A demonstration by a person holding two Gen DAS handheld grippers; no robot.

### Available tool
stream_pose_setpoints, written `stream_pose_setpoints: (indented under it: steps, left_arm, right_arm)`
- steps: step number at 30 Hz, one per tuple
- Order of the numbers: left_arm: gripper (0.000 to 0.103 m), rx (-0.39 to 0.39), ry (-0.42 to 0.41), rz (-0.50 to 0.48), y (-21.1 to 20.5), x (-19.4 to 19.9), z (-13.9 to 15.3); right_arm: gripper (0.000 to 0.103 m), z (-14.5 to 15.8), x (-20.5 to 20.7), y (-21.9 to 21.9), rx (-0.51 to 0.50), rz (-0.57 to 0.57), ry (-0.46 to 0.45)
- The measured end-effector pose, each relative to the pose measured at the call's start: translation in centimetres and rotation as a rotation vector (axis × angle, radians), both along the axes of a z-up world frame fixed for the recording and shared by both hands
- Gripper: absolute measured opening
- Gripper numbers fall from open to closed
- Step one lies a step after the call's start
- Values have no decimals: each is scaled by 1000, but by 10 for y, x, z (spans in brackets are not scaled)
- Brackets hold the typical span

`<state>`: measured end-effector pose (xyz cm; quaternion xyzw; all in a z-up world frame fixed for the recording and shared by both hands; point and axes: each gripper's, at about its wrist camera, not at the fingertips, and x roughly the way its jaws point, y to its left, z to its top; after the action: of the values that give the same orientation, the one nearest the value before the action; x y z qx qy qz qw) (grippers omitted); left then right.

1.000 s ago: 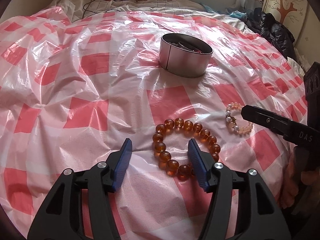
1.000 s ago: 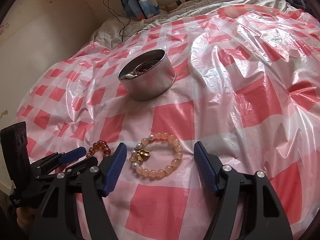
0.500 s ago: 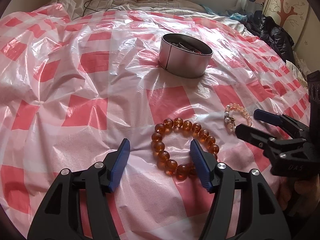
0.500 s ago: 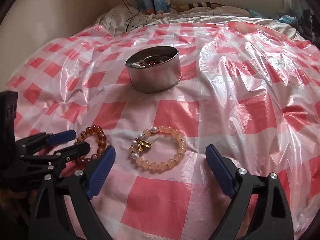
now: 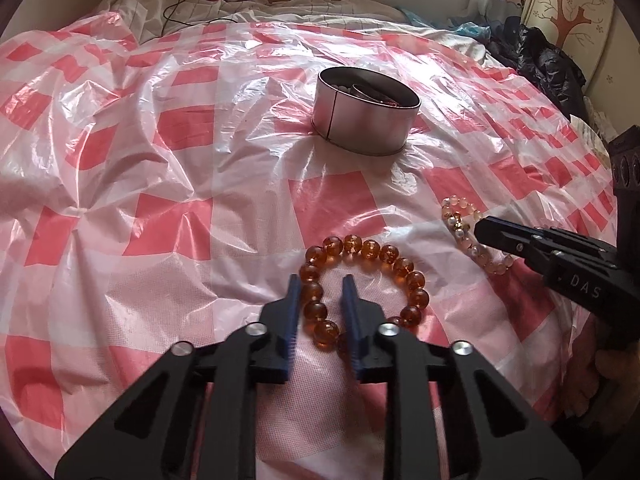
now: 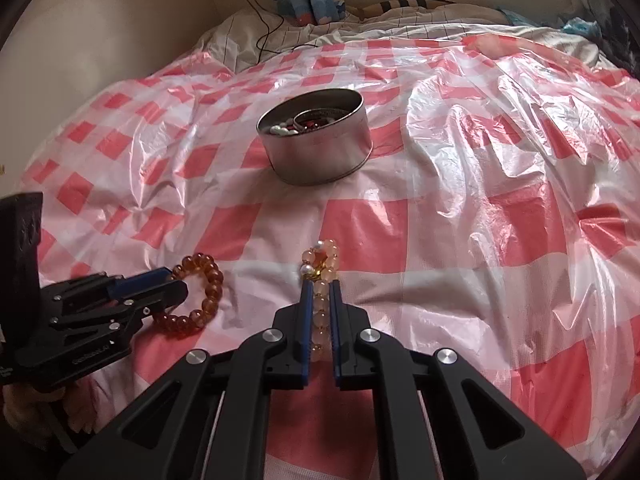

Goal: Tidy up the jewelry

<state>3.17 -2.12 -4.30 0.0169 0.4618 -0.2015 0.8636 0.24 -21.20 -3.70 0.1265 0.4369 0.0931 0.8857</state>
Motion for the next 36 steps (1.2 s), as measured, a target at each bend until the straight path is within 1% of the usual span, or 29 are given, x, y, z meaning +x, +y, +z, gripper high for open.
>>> stream_pose_setpoints:
  steps: [2, 4, 6, 8, 10, 12, 14, 16, 18, 26, 36]
  left_arm:
    - [10, -4, -15, -2, 1, -2, 4]
    - [10, -16, -37, -1, 2, -3, 9]
    - [10, -40, -65, 5, 6, -5, 17]
    - [10, -64, -97, 10, 9, -7, 25]
    - [10, -72, -126, 14, 10, -8, 31]
    - [10, -63, -152, 13, 7, -10, 35]
    - [10, -36, -181, 1, 1, -13, 39]
    - [10, -3, -205, -10, -4, -16, 40]
    - [10, 13, -219, -19, -9, -18, 42]
    - [10, 35, -265, -40, -20, -22, 50]
    - [10, 43, -292, -49, -27, -25, 54]
  right_arm:
    - [9, 4, -2, -7, 60, -12, -17]
    - [9, 9, -4, -13, 99, -22, -30]
    - [9, 12, -6, -19, 163, -28, -44]
    - [9, 16, -6, -23, 203, -31, -55]
    - [9, 18, -7, -28, 266, -30, -71]
    - [9, 22, -8, -32, 322, -22, -90]
    - [9, 24, -9, -34, 366, -13, -104]
    - [9, 25, -9, -36, 403, -9, -112]
    - [9, 26, -9, -38, 433, -8, -117]
    - [9, 27, -10, -44, 491, -3, -125]
    - [9, 28, -10, -46, 509, -1, -130]
